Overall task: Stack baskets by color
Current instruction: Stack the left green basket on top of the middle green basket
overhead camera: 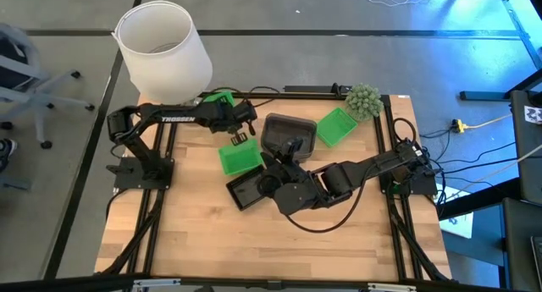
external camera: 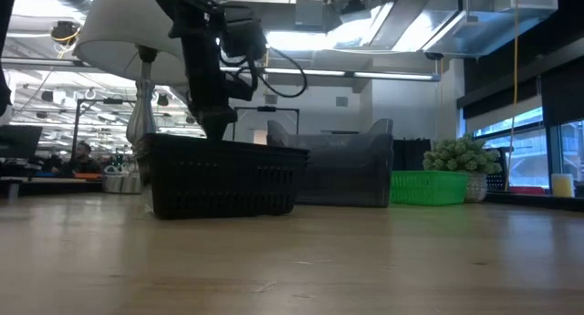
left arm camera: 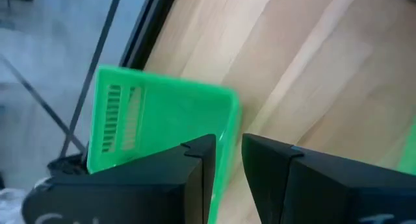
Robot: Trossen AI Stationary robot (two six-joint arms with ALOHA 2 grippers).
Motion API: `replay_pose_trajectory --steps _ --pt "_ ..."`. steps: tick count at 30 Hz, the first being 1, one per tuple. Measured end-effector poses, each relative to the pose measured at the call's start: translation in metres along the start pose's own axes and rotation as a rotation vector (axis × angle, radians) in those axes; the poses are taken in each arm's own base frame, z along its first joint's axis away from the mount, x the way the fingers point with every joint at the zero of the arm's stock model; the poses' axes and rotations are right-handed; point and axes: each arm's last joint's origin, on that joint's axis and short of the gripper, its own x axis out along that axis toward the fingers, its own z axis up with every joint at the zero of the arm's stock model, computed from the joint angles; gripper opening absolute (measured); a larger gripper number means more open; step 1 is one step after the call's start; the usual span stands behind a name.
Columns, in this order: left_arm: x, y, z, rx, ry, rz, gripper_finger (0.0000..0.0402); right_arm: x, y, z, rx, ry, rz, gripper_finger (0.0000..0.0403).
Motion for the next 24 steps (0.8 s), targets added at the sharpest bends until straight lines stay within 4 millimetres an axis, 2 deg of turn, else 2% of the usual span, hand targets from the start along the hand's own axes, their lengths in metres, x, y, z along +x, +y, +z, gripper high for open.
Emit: replay_pose_trajectory --steps 8,24 --pt "0.009 0.013 -0.001 -0.012 0.026 -0.095 0.0069 0.006 -0.003 -0.002 0.004 0.014 -0.009 0.0162" --pt "0.018 0.026 -0.003 -0.046 0.049 -0.153 0.0069 0.011 -0.005 -0.003 -0.001 0.024 -0.013 0.0162"
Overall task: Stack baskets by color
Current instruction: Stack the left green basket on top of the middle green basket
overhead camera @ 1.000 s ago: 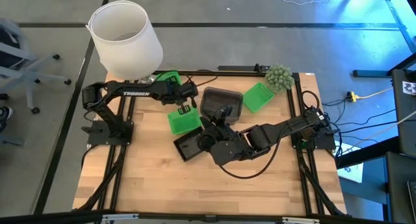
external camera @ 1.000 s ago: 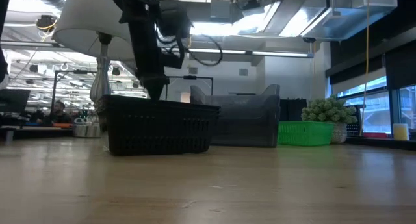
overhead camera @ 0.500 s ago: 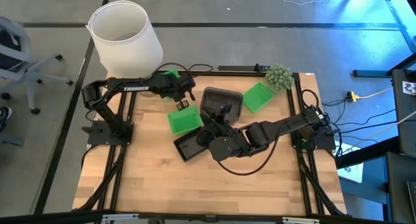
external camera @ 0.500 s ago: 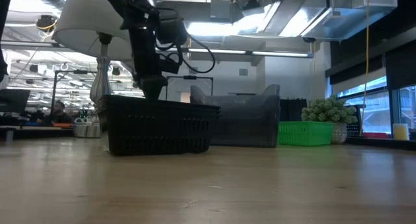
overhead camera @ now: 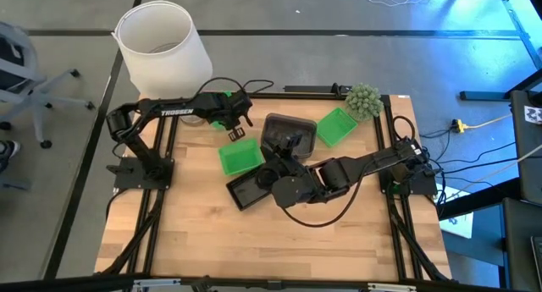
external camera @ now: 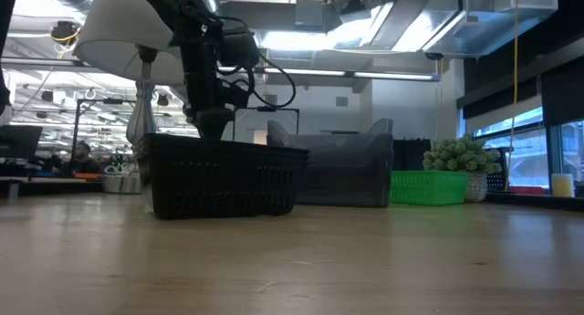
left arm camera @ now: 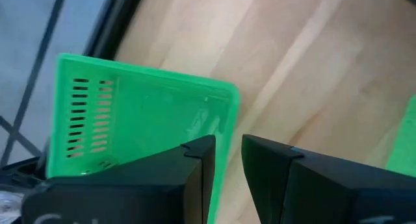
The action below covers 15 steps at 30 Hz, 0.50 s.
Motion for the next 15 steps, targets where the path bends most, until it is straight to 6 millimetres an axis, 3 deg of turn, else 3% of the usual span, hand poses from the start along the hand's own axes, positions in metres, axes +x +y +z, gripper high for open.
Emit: replay_pose_trajectory --steps 5,15 --pt "0.003 -0.002 0.0 -0.001 0.009 -0.058 0.0069 0.0 0.0 0.0 -0.001 0.0 0.0 0.0162" --pt "0.016 -0.004 -0.001 0.017 0.05 -0.014 0.0069 0.0 0.0 0.0 -0.045 0.001 -0.001 0.0162"
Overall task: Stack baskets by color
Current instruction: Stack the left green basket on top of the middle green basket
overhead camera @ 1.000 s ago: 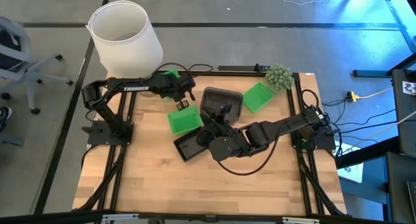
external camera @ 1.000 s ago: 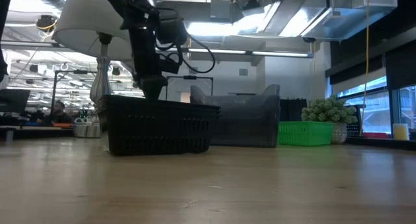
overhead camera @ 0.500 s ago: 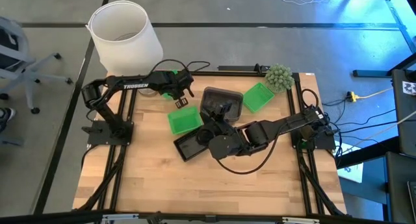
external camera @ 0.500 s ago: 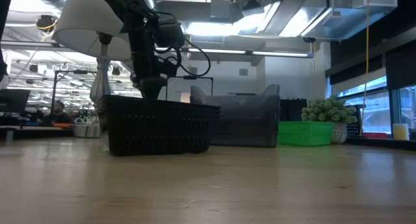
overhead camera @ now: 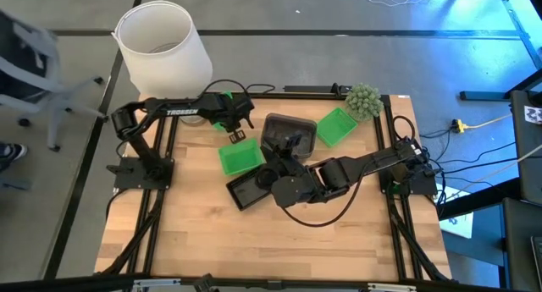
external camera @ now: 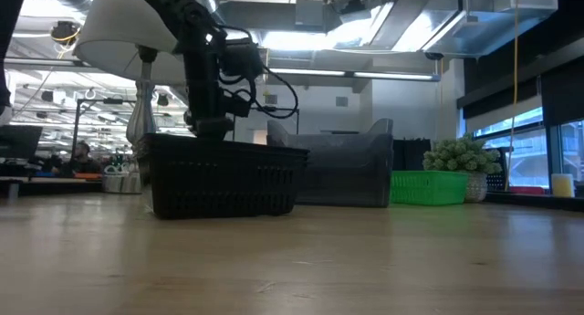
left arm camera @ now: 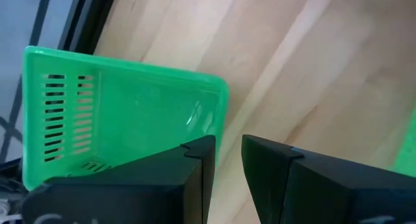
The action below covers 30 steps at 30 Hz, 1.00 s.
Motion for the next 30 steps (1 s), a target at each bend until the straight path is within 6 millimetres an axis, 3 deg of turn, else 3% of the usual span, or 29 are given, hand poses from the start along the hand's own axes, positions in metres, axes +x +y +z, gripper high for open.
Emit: replay_pose_trajectory --steps 30 --pt "0.014 0.008 -0.002 -0.026 0.052 -0.021 0.0069 0.0 0.0 0.0 -0.004 0.001 -0.001 0.0162"
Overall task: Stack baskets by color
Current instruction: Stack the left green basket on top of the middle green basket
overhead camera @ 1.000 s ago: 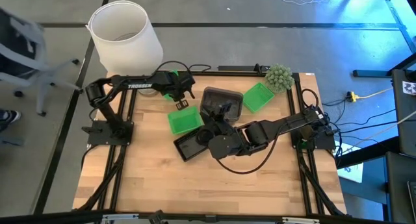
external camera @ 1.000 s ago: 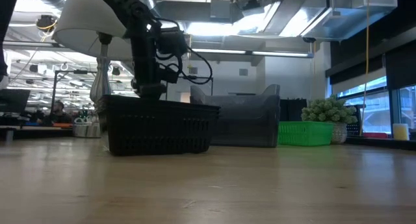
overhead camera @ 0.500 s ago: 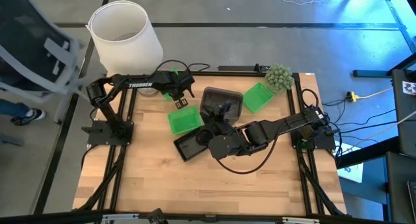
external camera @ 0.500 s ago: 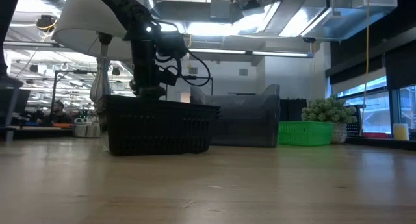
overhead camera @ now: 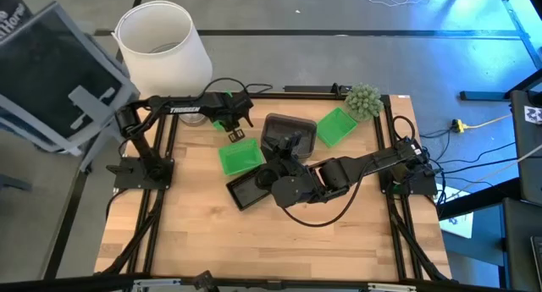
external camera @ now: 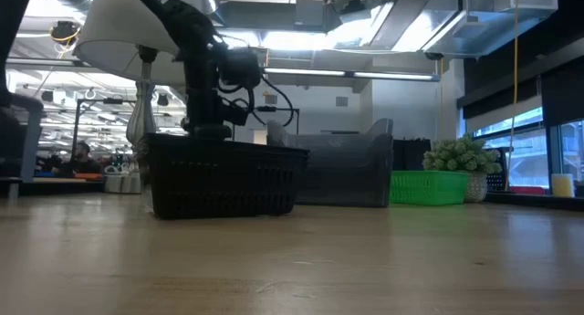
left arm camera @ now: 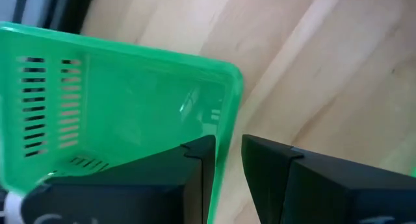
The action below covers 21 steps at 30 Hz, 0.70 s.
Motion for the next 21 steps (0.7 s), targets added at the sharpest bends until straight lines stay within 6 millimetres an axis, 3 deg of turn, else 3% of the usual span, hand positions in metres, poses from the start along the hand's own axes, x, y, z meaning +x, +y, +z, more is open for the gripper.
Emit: replay_pose_trajectory --steps 7,11,21 --pt "0.016 -0.005 -0.001 0.011 0.053 0.011 0.0061 0.0 0.0 0.0 -0.001 0.001 -0.001 0.0162" --pt "0.014 -0.008 -0.002 0.029 0.059 0.04 0.0015 0.002 -0.001 -0.001 0.001 0.005 -0.003 0.0162" --pt "-0.025 -0.033 -0.002 0.266 -0.047 0.095 0.0001 0.002 -0.001 -0.001 0.002 0.006 -0.004 0.0162"
